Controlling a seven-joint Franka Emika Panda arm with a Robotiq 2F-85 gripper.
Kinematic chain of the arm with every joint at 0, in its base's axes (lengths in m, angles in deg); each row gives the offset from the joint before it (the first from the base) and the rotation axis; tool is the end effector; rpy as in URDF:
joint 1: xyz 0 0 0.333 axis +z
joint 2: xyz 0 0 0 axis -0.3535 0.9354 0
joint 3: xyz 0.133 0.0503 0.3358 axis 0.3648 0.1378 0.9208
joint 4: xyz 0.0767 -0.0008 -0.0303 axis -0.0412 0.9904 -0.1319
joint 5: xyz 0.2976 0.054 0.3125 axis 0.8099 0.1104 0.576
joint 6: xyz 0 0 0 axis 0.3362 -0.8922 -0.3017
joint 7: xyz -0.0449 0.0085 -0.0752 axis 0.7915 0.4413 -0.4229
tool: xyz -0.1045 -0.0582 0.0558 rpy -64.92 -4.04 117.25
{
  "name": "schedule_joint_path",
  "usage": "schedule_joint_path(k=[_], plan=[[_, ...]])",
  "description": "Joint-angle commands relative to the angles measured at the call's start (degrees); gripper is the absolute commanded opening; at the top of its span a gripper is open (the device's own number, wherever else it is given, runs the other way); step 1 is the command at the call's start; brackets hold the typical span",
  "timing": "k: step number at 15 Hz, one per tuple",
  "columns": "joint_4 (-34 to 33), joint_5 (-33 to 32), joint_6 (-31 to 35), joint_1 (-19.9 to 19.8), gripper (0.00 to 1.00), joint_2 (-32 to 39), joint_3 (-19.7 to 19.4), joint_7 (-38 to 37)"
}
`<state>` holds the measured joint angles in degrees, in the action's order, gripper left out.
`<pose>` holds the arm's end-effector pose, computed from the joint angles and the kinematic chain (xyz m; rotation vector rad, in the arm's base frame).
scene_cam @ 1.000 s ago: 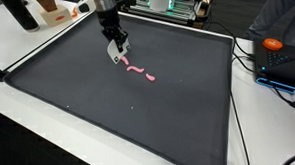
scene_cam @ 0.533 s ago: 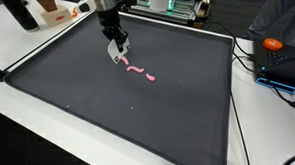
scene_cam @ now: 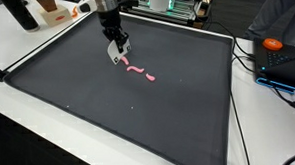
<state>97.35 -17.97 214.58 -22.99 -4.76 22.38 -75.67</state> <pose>0.5809 0.0008 0.2062 -2.9965 0.3073 -0.0701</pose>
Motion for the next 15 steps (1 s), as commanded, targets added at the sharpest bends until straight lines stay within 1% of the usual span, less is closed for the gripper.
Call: schedule_joint_path(k=[1,5,8,9,12,15], plan=[[-1.69,-2.50,1.72,1.36,0.01,3.20,-1.26,-2.45],[-2.28,-5.21,0.78,2.14,0.01,2.18,-2.15,-4.17],[-2.46,-8.57,-1.37,3.16,0.01,0.73,-3.86,-7.20],[-2.58,-8.50,-2.69,2.80,0.01,0.16,-3.60,-6.60],[-2.37,-9.37,-3.88,2.77,0.01,-1.40,-3.78,-6.39],[-1.83,-7.84,-5.91,2.08,0.01,-3.79,-2.68,-4.36]])
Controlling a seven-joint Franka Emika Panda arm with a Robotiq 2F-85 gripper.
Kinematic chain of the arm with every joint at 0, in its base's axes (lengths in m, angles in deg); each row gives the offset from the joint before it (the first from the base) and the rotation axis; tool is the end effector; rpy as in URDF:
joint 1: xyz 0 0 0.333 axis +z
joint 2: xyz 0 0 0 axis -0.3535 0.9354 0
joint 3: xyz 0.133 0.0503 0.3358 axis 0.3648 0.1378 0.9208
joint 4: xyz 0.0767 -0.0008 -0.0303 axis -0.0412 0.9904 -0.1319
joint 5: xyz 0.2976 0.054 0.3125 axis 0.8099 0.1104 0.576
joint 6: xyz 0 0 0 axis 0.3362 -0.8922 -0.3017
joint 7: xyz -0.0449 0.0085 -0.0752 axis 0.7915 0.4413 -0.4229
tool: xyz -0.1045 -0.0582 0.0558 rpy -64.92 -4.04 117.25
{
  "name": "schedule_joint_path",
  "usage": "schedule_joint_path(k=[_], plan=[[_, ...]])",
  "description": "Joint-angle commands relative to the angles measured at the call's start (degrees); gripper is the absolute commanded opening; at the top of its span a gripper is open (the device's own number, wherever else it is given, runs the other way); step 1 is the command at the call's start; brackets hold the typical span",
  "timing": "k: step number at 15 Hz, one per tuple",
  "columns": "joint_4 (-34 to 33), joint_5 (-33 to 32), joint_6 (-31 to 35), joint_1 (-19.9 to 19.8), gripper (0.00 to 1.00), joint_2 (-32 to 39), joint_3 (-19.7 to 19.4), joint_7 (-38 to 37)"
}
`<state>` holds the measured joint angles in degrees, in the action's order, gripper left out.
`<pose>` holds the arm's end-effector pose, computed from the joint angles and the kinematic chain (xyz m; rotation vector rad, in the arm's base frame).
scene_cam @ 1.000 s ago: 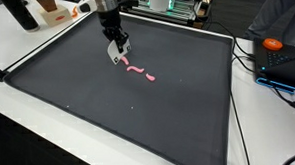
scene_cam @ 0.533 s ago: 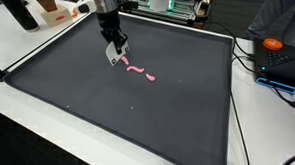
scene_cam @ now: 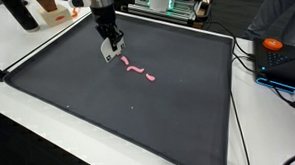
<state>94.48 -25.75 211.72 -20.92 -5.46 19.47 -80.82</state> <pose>0.5981 -0.0059 0.2287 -3.0757 0.2866 -0.0910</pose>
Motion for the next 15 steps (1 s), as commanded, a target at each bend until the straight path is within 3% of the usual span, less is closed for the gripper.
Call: schedule_joint_path(k=[1,15], plan=[[1.23,0.08,-3.61,0.00,0.01,-3.93,0.33,0.93],[7.06,0.08,-11.36,-0.49,0.01,-21.50,-0.36,1.25]])
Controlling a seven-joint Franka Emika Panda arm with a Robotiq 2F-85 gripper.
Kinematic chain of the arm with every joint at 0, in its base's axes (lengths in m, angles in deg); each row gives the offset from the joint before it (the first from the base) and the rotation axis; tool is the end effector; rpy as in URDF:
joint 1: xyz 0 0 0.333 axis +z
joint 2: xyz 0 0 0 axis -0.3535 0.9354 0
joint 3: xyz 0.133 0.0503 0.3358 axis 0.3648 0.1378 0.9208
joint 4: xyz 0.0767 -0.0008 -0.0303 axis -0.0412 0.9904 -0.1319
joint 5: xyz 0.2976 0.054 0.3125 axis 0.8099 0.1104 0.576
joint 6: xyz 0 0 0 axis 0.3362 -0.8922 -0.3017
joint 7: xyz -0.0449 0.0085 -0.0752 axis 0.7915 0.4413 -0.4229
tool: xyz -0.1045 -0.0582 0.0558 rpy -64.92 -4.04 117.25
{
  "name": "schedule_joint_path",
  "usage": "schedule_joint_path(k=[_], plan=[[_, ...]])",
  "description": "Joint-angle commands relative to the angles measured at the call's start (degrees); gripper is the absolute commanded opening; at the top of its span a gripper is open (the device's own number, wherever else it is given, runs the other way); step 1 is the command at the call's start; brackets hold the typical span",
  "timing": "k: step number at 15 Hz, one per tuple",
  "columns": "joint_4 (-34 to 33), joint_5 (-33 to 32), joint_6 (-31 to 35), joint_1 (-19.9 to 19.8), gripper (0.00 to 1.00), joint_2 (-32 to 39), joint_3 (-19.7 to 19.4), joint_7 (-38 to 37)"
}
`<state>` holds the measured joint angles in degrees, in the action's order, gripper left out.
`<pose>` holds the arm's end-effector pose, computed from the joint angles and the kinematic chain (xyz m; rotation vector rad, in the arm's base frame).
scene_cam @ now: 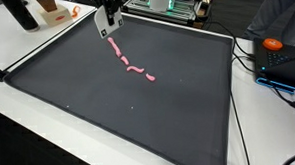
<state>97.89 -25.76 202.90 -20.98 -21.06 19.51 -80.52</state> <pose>0.5681 -0.0036 0.3464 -3.0573 0.2617 -0.1799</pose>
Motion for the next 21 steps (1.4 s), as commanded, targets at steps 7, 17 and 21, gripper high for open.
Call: schedule_joint_path(k=[7,17,21], plan=[[3.40,0.16,-2.79,-0.59,0.04,-7.90,-0.46,0.83],[2.69,-4.96,-3.65,-2.65,0.01,-9.11,-1.24,-3.17],[0.64,-13.92,-7.87,-4.57,0.01,-8.85,-0.94,-11.58]])
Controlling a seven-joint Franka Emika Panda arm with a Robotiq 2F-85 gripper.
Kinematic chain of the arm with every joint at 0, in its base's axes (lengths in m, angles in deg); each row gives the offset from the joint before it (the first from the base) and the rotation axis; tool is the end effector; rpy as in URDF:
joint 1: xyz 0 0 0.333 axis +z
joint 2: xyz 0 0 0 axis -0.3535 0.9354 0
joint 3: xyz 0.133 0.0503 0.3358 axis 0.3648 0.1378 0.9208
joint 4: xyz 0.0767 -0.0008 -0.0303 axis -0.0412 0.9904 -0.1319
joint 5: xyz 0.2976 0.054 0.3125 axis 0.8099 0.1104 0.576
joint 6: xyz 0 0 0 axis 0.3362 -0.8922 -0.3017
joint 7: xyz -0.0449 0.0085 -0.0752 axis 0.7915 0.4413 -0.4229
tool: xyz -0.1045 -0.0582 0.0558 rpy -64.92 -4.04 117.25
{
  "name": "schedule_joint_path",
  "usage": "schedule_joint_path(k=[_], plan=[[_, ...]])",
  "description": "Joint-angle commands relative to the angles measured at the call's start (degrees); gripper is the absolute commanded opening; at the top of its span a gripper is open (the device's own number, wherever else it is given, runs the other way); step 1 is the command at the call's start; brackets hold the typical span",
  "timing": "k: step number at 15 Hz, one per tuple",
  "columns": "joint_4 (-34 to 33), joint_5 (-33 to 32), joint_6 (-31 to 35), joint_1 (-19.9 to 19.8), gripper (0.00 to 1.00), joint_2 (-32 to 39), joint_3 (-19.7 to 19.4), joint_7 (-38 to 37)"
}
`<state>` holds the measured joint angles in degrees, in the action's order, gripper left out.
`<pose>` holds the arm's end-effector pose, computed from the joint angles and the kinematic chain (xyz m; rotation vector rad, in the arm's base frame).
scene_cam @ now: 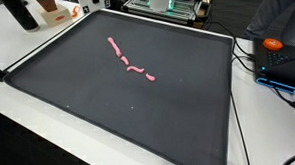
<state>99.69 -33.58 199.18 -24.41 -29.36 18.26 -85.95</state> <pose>0.5417 -0.0509 0.4048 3.0823 -0.3904 0.2645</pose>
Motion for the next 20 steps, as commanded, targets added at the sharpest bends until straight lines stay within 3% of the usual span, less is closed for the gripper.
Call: schedule_joint_path(k=[1,9,20], plan=[[-1.98,-8.41,-6.01,-1.37,0.01,-0.32,0.53,-8.56],[-9.42,-15.01,-20.28,0.49,0.01,3.66,2.40,-15.98],[-17.19,-21.05,-26.84,7.04,0.01,13.93,4.32,-18.70]])
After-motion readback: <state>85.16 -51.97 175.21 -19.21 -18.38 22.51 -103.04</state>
